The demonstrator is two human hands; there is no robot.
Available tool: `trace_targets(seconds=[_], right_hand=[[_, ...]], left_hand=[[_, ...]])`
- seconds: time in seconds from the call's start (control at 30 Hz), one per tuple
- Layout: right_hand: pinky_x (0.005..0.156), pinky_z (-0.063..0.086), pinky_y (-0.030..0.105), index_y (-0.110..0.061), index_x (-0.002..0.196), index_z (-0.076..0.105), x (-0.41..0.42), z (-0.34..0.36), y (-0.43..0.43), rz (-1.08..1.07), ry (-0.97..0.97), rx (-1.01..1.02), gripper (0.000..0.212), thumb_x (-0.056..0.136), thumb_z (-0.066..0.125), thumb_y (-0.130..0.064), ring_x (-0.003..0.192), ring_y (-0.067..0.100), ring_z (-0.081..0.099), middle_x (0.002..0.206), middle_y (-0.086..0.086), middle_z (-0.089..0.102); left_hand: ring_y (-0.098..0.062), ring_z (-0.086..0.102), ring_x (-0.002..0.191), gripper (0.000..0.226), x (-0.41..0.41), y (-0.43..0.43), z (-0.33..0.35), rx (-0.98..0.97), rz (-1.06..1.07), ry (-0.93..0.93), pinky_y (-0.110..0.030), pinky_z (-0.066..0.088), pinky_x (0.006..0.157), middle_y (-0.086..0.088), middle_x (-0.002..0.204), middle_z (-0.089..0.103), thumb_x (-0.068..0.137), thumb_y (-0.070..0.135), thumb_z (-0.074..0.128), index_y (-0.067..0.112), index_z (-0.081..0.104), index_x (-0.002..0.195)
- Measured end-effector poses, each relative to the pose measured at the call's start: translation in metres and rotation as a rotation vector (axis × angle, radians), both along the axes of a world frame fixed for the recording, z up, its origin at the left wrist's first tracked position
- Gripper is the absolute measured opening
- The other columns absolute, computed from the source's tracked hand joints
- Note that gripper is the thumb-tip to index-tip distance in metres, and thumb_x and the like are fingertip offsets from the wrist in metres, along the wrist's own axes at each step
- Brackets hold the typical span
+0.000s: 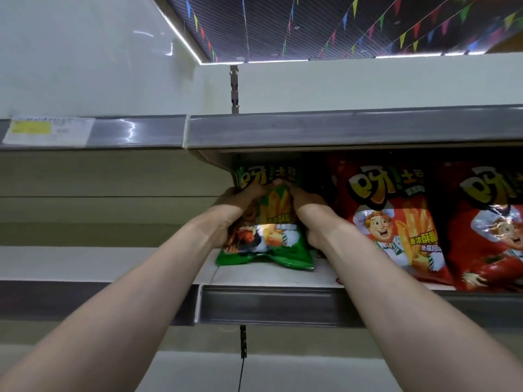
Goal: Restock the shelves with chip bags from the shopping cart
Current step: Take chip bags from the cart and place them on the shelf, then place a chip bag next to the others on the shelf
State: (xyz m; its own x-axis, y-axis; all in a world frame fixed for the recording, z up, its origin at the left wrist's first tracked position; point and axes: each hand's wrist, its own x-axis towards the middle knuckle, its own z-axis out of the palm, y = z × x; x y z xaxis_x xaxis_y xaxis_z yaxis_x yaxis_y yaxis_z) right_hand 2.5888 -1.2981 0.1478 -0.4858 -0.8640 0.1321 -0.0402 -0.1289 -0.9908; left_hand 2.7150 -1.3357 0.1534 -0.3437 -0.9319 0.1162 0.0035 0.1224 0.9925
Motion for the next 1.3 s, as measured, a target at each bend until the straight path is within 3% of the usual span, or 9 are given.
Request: trace_targets(seconds=[0.17,0.43,0.53,0.73,0.83,0.97,1.07,1.17,1.3], right_hand=[[0.101,0.038,0.033,0.002,0.140,0.042,0.004,-0.001,-0.019,-0.107,0.047,0.066,0.052,0.106,0.027,-0.034,0.130,0.034,0.045,0.144,0.021,0.044],[0.106,0.039,0.039,-0.008,0.138,0.049,-0.011,-0.001,-0.031,-0.137,0.062,0.026,0.068,0.100,0.024,-0.058,0.124,0.031,0.052,0.138,0.019,0.052],[0.102,0.042,0.035,-0.008,0.135,0.051,-0.014,-0.006,-0.031,-0.121,0.057,0.022,0.066,0.100,0.026,-0.057,0.120,0.030,0.054,0.133,0.017,0.055],[0.108,0.039,0.042,-0.011,0.141,0.046,-0.011,-0.007,-0.025,-0.219,0.059,-0.044,0.067,0.097,0.032,-0.059,0.127,0.032,0.048,0.142,0.015,0.049],[0.110,0.035,0.041,-0.015,0.147,0.039,-0.012,-0.008,-0.021,-0.212,0.070,-0.069,0.069,0.095,0.037,-0.062,0.134,0.031,0.042,0.149,0.011,0.041],[0.108,0.039,0.042,-0.013,0.144,0.043,-0.010,-0.010,-0.022,-0.191,0.068,-0.086,0.065,0.094,0.048,-0.054,0.130,0.029,0.047,0.145,0.011,0.046],[0.107,0.040,0.043,-0.011,0.144,0.043,-0.009,-0.011,-0.024,-0.215,0.071,-0.114,0.064,0.094,0.052,-0.051,0.129,0.030,0.048,0.143,0.012,0.048],[0.107,0.039,0.040,-0.011,0.142,0.045,-0.010,-0.012,-0.025,-0.219,0.112,-0.132,0.062,0.095,0.050,-0.051,0.129,0.029,0.048,0.142,0.011,0.049],[0.107,0.038,0.037,-0.011,0.142,0.044,-0.010,-0.010,-0.025,-0.229,0.123,-0.166,0.060,0.095,0.051,-0.048,0.131,0.028,0.045,0.144,0.010,0.047]], left_hand=[[-0.035,0.064,0.089,0.107,-0.016,-0.030,-0.012,0.016,0.042,0.028,-0.044,0.048,0.094,-0.024,0.102,0.066,0.027,0.085,0.073,0.007,0.070,0.101],[-0.017,0.067,0.095,0.090,-0.036,-0.021,-0.014,-0.157,0.075,0.022,-0.029,0.053,0.078,-0.002,0.124,0.065,0.067,0.072,0.068,0.027,0.041,0.141],[-0.020,0.064,0.104,0.076,-0.036,-0.025,-0.024,-0.240,0.090,-0.040,-0.039,0.050,0.096,0.003,0.122,0.063,0.067,0.071,0.066,0.035,0.044,0.129],[-0.021,0.060,0.109,0.072,-0.032,-0.023,-0.029,-0.290,0.139,-0.024,-0.036,0.048,0.099,0.002,0.120,0.058,0.081,0.056,0.066,0.022,0.040,0.140],[-0.016,0.060,0.107,0.065,-0.032,-0.024,-0.028,-0.337,0.165,-0.004,-0.028,0.049,0.093,0.002,0.120,0.060,0.083,0.047,0.069,0.020,0.044,0.137],[0.005,0.059,0.072,0.034,-0.032,-0.023,-0.024,-0.341,0.201,0.005,-0.010,0.047,0.067,0.015,0.084,0.058,0.089,0.048,0.061,0.023,0.054,0.112],[-0.017,0.062,0.081,0.056,-0.032,-0.025,-0.021,-0.213,0.237,0.001,-0.029,0.050,0.083,-0.003,0.086,0.067,0.092,0.065,0.040,0.015,0.065,0.090],[-0.027,0.060,0.105,0.075,-0.031,-0.027,-0.023,-0.201,0.256,-0.048,-0.037,0.045,0.098,-0.013,0.121,0.063,0.088,0.070,0.038,0.009,0.059,0.126],[-0.023,0.061,0.097,0.064,-0.032,-0.031,-0.020,-0.220,0.250,0.066,-0.030,0.049,0.082,-0.010,0.121,0.063,0.091,0.061,0.047,0.010,0.055,0.130]])
